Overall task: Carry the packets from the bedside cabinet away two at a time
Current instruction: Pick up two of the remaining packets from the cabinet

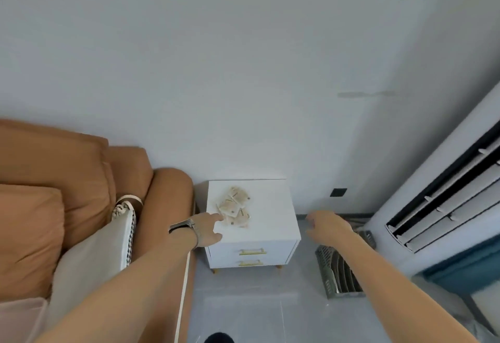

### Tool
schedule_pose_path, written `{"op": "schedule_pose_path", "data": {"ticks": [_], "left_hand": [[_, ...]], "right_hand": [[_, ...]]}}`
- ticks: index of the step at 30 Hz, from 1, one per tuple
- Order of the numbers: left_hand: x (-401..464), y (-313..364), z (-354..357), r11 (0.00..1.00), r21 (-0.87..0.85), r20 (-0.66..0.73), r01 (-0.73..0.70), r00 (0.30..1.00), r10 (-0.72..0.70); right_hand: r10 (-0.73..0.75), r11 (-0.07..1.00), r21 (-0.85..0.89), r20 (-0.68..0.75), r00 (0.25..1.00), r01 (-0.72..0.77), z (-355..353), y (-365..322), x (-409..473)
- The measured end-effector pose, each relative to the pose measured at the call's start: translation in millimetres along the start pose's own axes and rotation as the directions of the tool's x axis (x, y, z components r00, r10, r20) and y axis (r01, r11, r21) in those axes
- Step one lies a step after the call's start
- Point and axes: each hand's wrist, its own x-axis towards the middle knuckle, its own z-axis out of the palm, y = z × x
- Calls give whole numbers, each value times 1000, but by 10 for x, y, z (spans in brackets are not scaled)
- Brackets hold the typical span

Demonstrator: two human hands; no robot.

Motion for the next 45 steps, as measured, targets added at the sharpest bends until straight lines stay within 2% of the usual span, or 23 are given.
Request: {"op": "schedule_pose_path", "data": {"ticks": [4, 7, 15, 21, 27, 29, 33, 36, 39, 42, 43, 45], "left_hand": [[418, -350, -151, 984, -121, -1, 127, 992, -128], [901, -599, -227, 972, -168, -8, 164, 986, -168], [2329, -878, -4, 956, -243, 90, 164, 985, -146], [3202, -789, 614, 870, -457, 25, 186, 980, -196], [3639, -818, 1116, 673, -703, -21, 229, 940, -342], [3736, -862, 1258, 645, -721, -7, 253, 928, -371], [3929, -871, 1428, 552, -778, 51, 300, 906, -420], [4041, -852, 1440, 516, -798, 75, 312, 900, -428], [4088, -868, 1418, 495, -811, 85, 313, 899, -430], [4100, -899, 1381, 420, -851, 109, 315, 889, -445], [4111, -904, 1356, 366, -878, 122, 309, 883, -453], [4150, -893, 1283, 211, -939, 150, 272, 874, -461]], "right_hand": [[-122, 992, 16, 34, 992, 121, -142, -463, 870], [-146, 988, 61, 72, 987, 141, -100, -716, 1529], [-28, 982, 190, 199, 980, -11, 389, -784, 2958], [34, 910, 400, 194, 980, -111, 1145, -862, 3771], [101, 800, 594, 6, 995, -85, 1615, -1241, 4767], [80, 805, 588, 21, 997, -77, 1776, -1355, 5107], [100, 905, 402, 121, 988, -141, 2079, -1424, 5491], [97, 896, 418, 141, 985, -148, 2211, -1374, 5531], [132, 810, 554, 146, 980, -192, 2229, -1319, 5510], [70, 796, 584, 175, 982, -161, 2136, -1286, 5425], [52, 753, 634, 208, 977, -176, 2079, -1281, 5379], [-24, 557, 789, 328, 944, -260, 1928, -1307, 5228]]}}
